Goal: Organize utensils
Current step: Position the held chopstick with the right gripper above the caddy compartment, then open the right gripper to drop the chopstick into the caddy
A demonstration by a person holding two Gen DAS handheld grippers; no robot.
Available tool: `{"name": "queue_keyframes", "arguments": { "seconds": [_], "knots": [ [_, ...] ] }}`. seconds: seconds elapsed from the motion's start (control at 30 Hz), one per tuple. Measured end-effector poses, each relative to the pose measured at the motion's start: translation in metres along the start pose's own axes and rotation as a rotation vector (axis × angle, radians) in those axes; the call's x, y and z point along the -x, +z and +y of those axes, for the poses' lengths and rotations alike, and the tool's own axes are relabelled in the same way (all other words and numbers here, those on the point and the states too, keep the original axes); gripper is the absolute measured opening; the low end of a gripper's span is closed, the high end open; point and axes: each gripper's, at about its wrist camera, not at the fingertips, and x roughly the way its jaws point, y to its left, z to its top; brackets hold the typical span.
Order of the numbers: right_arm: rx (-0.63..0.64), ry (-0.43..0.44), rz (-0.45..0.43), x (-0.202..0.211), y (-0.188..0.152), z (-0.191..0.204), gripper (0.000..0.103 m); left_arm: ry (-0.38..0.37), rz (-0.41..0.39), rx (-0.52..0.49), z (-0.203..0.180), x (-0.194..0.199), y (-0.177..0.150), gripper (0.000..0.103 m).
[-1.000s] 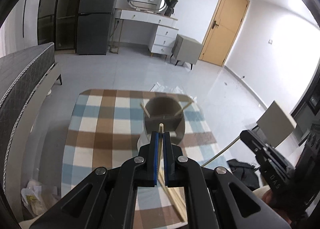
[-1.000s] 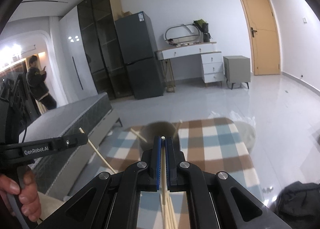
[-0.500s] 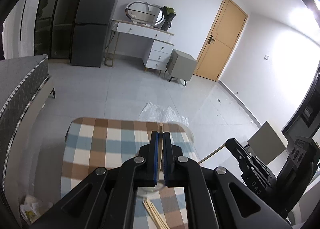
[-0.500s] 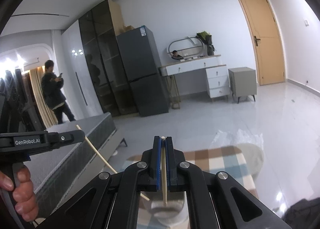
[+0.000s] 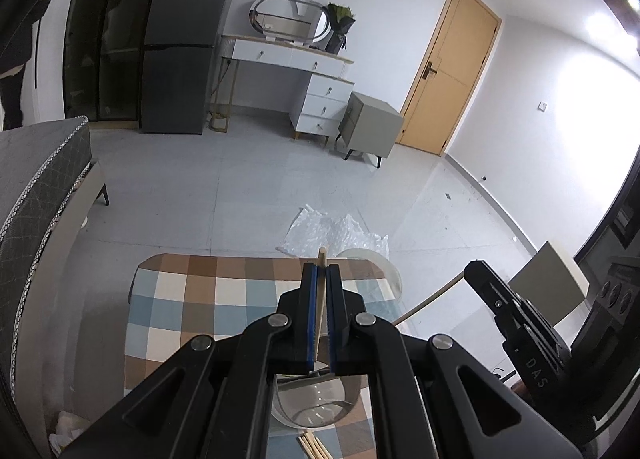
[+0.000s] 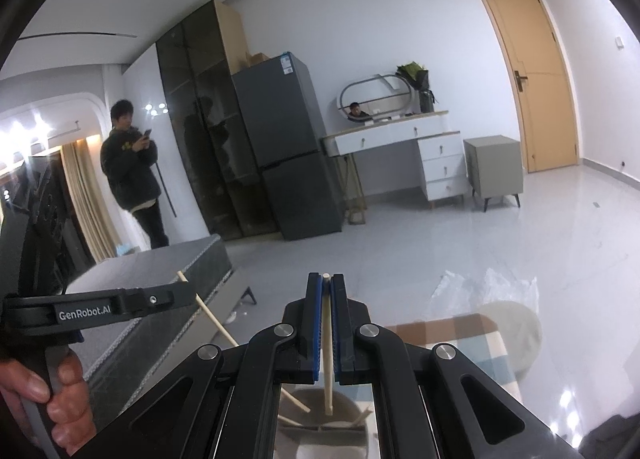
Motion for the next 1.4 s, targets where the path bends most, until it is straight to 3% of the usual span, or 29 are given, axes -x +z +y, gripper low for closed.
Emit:
{"name": "queue_keyframes", "arguments": {
  "seconds": [0.5, 0.77, 0.9, 1.0, 1.03, 1.13, 1.23, 1.4],
  "knots": [
    [-0.003, -0.009, 0.109, -0.029, -0.033, -0.011, 0.003, -0.012, 0.106, 0.012, 0.001, -0.041, -0.017, 0.0],
    [-0.046, -0.003, 0.206, -0.034, -0.059, -0.024, 0.007, -0.063, 0.192, -0.017, -0.006, -0.055, -0.027, 0.0],
    [-0.066, -0.017, 0.229, -0.025, -0.065, -0.026, 0.009, -0.042, 0.218, -0.008, -0.007, -0.051, -0.032, 0.023],
    [-0.078, -0.025, 0.206, -0.006, -0.065, -0.029, 0.019, -0.019, 0.191, 0.015, -0.007, -0.038, -0.034, 0.048],
    [-0.08, -0.029, 0.203, -0.004, -0.065, -0.03, 0.025, -0.008, 0.174, 0.02, -0.007, -0.031, -0.036, 0.052],
    [-0.083, -0.044, 0.196, 0.014, -0.065, -0.031, 0.035, 0.021, 0.152, 0.017, -0.009, -0.021, -0.039, 0.055],
    [-0.076, -0.048, 0.191, 0.026, -0.064, -0.029, 0.035, 0.039, 0.143, 0.013, -0.013, -0.01, -0.044, 0.056],
    [-0.059, -0.047, 0.15, 0.055, -0.061, -0.022, 0.047, 0.076, 0.119, 0.008, -0.017, 0.009, -0.053, 0.056]
  ]
}}
